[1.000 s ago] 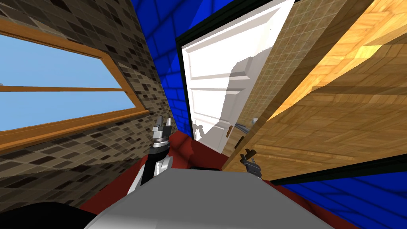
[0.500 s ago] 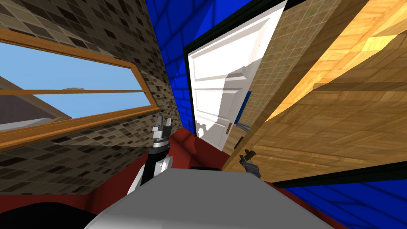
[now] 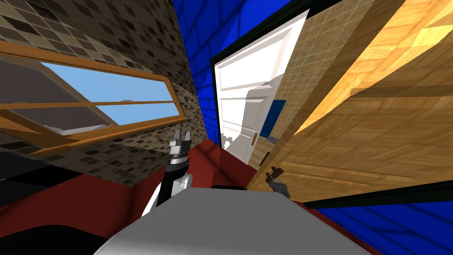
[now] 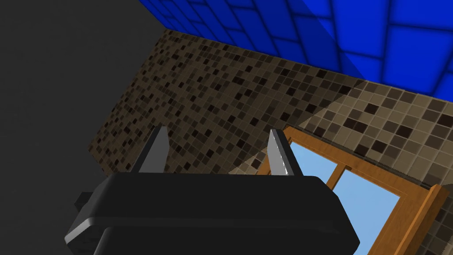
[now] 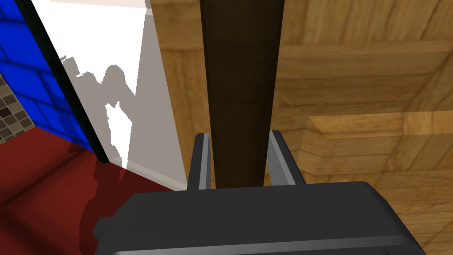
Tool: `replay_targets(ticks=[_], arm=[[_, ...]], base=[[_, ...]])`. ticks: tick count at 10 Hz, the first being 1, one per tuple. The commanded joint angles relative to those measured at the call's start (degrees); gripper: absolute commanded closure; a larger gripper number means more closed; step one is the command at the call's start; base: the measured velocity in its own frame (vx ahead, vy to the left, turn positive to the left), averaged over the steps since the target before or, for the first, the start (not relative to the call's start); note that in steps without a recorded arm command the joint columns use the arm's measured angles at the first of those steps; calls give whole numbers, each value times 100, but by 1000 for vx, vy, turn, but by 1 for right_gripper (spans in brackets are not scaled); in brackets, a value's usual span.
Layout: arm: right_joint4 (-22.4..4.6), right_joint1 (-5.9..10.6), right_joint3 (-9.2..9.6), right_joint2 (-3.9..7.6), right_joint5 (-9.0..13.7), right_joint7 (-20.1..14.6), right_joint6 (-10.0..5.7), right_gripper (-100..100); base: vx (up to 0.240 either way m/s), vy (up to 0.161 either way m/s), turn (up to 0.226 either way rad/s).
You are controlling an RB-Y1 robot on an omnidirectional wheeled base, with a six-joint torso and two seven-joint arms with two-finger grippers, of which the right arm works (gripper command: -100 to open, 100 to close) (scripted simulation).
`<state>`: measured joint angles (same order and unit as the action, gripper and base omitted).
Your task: Pull the door open
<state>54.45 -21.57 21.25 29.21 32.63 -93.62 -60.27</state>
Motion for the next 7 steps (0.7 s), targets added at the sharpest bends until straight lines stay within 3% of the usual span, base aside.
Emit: replay_targets(ticks=[1,7], arm=[[0,0,0,0,0,0,0,100],[-262,-18,283,243,-162,-360,-455,100]], base=[[-86,-26,34],[-229,-57,157]])
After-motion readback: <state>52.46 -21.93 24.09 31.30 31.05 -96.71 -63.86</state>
